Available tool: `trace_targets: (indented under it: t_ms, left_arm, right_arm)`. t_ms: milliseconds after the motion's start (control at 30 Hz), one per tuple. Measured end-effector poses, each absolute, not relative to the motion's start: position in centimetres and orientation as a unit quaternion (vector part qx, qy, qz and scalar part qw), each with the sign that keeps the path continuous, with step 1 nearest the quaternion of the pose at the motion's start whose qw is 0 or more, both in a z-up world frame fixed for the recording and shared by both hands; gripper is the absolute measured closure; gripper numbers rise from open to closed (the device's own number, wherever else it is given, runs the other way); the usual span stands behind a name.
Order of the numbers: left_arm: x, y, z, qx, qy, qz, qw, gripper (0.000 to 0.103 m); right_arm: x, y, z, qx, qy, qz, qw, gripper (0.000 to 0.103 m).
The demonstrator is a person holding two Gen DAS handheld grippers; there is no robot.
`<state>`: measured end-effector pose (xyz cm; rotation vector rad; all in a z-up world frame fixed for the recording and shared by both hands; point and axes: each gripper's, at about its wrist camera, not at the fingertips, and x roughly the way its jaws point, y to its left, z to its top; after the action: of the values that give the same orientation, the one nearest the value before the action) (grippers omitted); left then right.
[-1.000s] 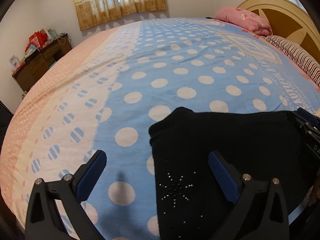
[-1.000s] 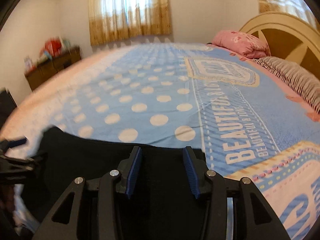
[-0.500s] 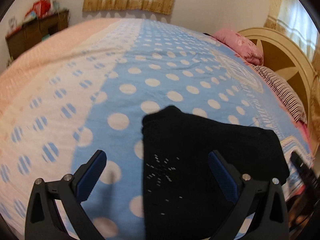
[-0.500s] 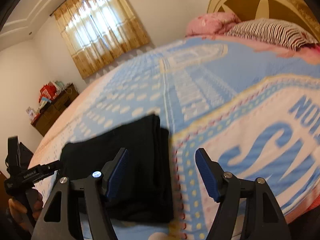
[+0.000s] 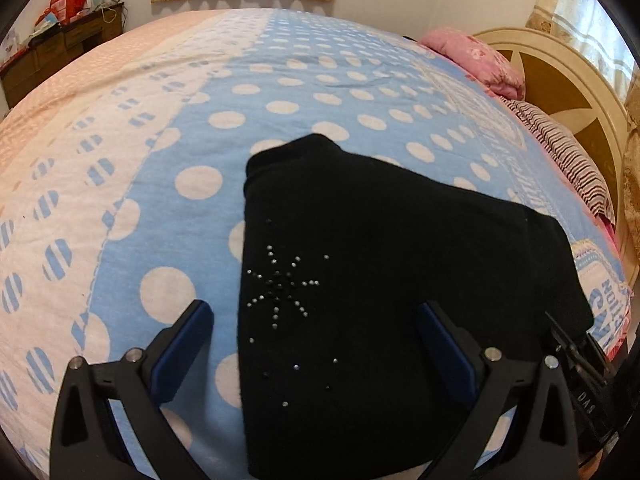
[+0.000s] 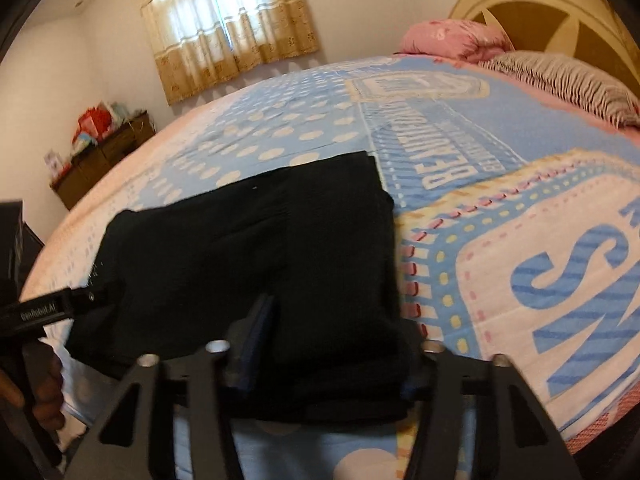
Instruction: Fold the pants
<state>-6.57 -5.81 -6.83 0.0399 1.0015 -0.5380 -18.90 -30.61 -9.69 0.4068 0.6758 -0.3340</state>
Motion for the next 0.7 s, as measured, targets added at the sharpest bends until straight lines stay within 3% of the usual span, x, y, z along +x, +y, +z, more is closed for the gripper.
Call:
trace_targets:
  t_ms: [100, 200, 267, 467, 700]
  left_arm:
    - [-6.6, -5.6, -6.8, 0.010, 0.481, -0.259, 0.838, 0.002]
    - [-7.1, -5.9, -6.3, 0.007, 0.480, -0.276, 0.833, 0.024]
    - [-7.3, -6.1, -6.0, 0.005, 0.479, -0.282, 0.831, 0.044]
    - [-7.6, -6.3, -5.3, 0.015, 0.467, -0.279, 0.839, 0.078]
    - [-8.5, -6.7, -4.4, 0.058, 0.429, -0.266, 0.861, 0.085]
  right_arm:
    - [-18.7, -30.3, -9.5, 0.193, 0.329, -0.164, 0.910, 0.067]
    - [-18.4, -29.6, -9.3, 0.176, 0.330, -0.175, 0.911, 0.069]
    - [-18.4, -29.3, -9.2, 0.171, 0.330, -0.178, 0.911, 0.069]
    - [-18.2, -27.6, -8.5, 0.121, 0.332, -0.199, 0.914, 0.071]
    - [-18.3, -26.9, -7.5, 0.101, 0.327, -0.207, 0.916, 0.072]
